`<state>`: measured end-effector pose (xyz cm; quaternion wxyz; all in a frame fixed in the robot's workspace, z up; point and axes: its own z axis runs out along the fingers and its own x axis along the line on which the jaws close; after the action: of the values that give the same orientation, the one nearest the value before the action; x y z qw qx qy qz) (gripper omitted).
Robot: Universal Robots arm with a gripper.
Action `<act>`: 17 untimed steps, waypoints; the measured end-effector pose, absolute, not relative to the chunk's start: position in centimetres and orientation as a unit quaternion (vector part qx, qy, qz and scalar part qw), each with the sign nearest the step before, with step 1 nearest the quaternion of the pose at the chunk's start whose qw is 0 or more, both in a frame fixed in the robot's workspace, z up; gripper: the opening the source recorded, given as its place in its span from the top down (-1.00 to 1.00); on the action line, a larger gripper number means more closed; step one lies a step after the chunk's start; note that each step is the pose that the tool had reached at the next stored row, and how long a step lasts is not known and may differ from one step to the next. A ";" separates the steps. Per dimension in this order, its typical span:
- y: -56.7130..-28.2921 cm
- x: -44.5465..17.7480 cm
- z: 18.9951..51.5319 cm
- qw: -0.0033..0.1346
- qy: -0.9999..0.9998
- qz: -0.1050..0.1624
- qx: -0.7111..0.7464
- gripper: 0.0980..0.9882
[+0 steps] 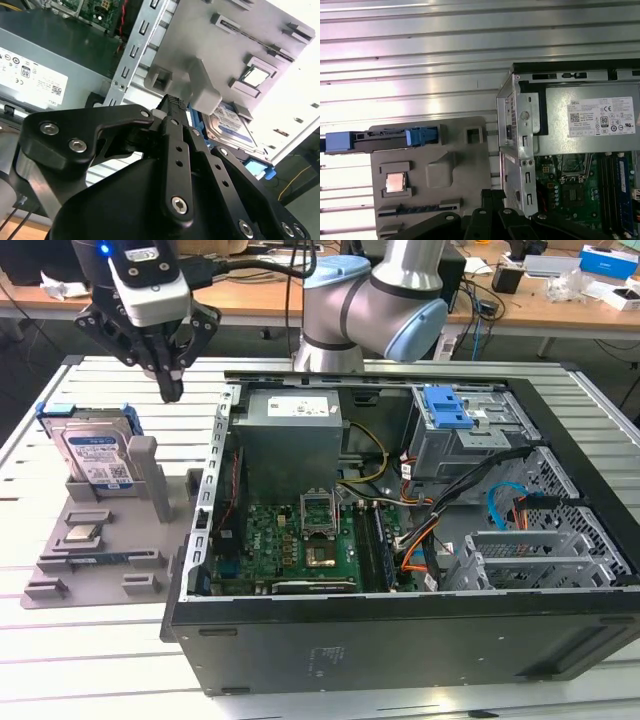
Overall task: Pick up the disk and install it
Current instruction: 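Reach for the disk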
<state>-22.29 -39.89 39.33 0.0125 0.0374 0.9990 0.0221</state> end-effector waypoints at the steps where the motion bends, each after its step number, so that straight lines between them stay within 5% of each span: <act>1: -39.9 -22.5 39.3 0.012 0.999 0.022 0.037 0.99; 17: -39.9 -25.6 39.3 0.013 0.999 0.022 0.037 0.99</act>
<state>-25.56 -39.88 39.32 0.0125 0.0374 0.9990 0.0221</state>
